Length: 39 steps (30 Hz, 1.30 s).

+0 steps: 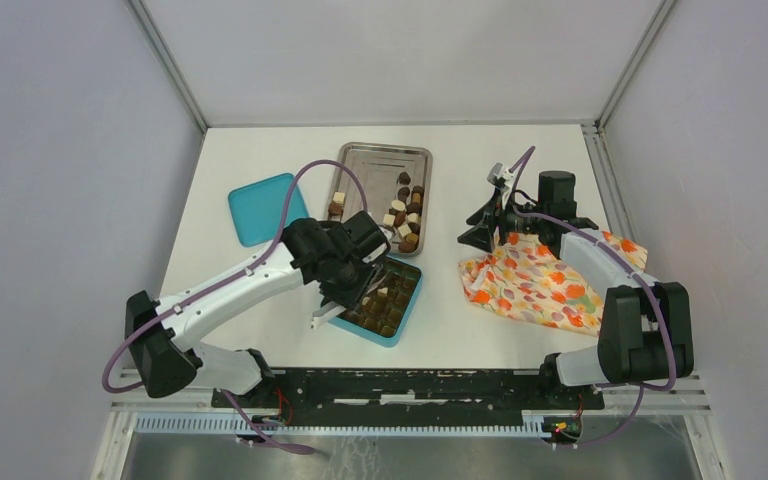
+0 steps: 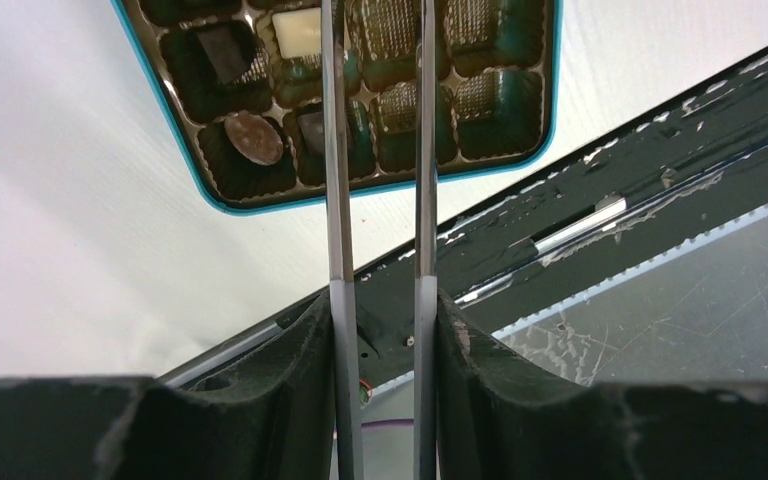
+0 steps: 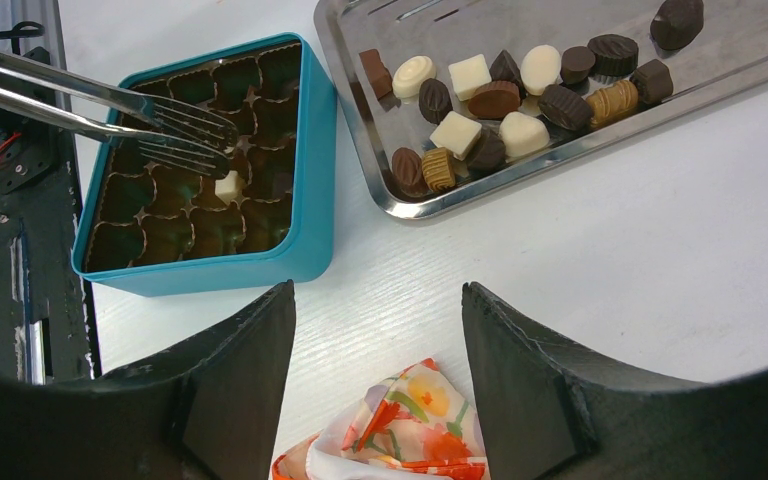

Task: Pack the chocolate
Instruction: Pick up the fake chocolate from the plate.

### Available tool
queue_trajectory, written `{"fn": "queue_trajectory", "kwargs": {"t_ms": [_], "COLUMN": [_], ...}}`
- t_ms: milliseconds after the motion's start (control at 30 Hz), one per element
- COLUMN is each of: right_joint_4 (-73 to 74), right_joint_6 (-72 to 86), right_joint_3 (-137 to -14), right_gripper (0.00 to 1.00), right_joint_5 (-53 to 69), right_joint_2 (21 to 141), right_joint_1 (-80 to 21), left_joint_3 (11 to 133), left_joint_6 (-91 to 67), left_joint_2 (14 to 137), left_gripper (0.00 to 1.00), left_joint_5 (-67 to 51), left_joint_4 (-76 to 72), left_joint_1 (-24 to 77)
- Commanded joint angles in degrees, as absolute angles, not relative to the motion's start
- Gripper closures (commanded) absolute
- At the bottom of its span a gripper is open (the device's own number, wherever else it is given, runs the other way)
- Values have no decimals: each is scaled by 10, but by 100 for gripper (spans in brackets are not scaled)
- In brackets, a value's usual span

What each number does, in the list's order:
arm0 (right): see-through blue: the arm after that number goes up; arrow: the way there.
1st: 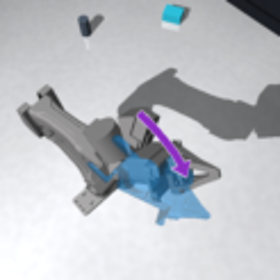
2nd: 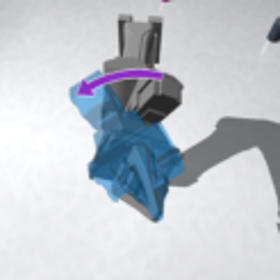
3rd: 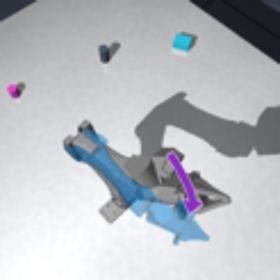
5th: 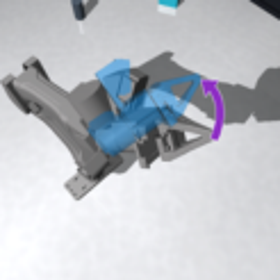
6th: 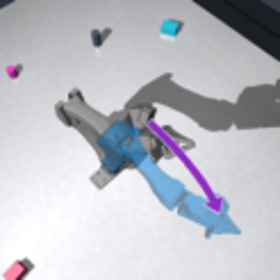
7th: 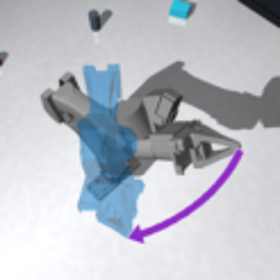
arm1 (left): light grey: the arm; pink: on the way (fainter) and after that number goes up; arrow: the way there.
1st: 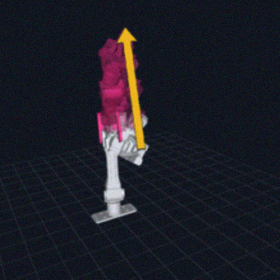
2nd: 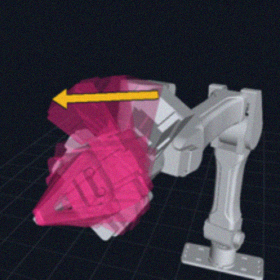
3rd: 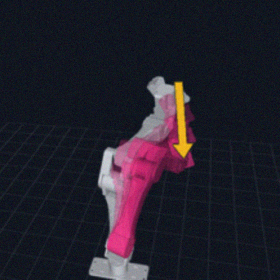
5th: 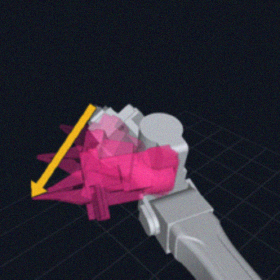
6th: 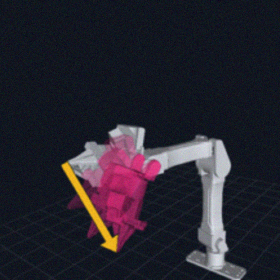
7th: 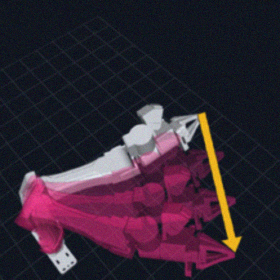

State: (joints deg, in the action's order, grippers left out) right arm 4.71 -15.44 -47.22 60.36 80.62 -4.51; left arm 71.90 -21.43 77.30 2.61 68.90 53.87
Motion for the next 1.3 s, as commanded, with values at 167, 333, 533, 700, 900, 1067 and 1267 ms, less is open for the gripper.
{"fn": "queue_trajectory", "kwargs": {"t_ms": [167,333,533,700,900,1067,1267], "right_joint_4": [29,27,26,29,31,34,35], "right_joint_6": [-159,-159,-161,-167,-171,-174,-177], "right_joint_3": [-471,-469,-465,-464,-464,-467,-467], "right_gripper": [32,32,32,32,32,32,32], "right_joint_5": [611,611,611,609,607,607,607], "right_joint_2": [798,794,788,782,784,789,790], "right_joint_1": [-49,-49,-49,-48,-48,-48,-48], "left_joint_3": [745,736,766,818,884,922,959], "left_joint_6": [-245,-237,-204,-169,-145,-134,-123], "left_joint_2": [708,717,780,867,954,1003,1049], "left_gripper": [62,62,62,62,58,56,55], "left_joint_5": [79,83,54,46,66,69,83], "left_joint_4": [608,546,490,499,537,558,588], "left_joint_1": [529,491,421,399,393,392,391]}}
